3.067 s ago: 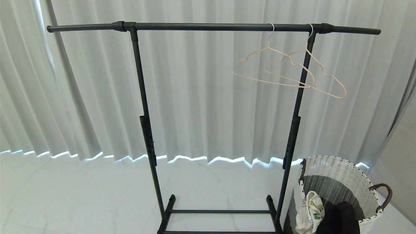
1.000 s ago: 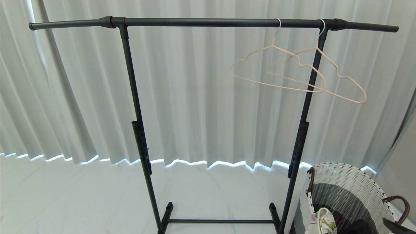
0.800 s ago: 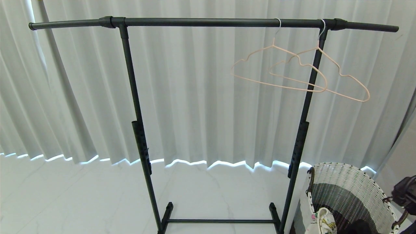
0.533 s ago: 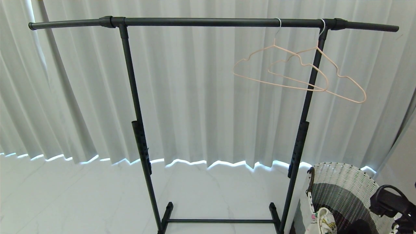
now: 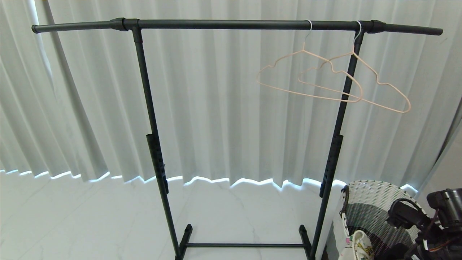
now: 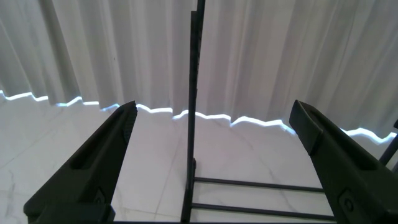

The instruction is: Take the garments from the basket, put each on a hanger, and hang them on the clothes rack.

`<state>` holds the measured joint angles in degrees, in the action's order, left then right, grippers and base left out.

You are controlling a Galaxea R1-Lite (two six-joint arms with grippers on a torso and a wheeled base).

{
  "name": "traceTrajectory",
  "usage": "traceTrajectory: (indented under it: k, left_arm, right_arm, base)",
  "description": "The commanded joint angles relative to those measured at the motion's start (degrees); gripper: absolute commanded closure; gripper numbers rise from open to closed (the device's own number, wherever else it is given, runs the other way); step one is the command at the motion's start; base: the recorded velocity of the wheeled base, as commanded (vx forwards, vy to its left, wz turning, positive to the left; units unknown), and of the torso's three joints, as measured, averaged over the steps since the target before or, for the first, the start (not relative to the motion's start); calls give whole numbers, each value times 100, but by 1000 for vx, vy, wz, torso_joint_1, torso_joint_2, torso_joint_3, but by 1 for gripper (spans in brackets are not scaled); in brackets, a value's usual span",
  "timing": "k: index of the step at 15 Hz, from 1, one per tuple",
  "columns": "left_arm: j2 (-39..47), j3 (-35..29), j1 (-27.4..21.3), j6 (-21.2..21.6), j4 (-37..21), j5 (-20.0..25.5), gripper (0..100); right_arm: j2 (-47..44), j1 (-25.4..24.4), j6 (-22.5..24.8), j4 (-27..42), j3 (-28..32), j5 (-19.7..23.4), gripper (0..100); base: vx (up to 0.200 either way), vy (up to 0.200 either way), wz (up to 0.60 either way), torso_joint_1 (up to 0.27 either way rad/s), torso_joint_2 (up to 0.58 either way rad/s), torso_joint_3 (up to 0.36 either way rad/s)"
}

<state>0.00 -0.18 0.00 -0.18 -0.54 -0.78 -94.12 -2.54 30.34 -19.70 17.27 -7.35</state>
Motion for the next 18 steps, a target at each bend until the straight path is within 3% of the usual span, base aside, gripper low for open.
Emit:
traceTrajectory:
  k: [1,6,11,12,18]
  left_arm:
    - [0,1,0,1,1,-1,0]
    - [0,1,0,1,1,-1,0]
    - [0,1,0,1,1,-1,0]
    - [0,1,0,1,1,-1,0]
    - [0,1,0,1,1,-1,0]
  right_arm:
    - [-704,-10,33,-473,4,-38,0]
    - [-1222,-10,130,-1238,-5,-478,0]
    - [-1240,-19,130,-1238,-5,-504,0]
    - [-1240,-28,130,-1238,-14,-504,100]
    - [-1038,-45,103,-1238,-233,-469,100]
  base:
    - [0,0,0,0,0,0]
    - [0,0,0,0,0,0]
    - [0,0,0,0,0,0]
    - [0,0,0,0,0,0]
    - [0,0,0,0,0,0]
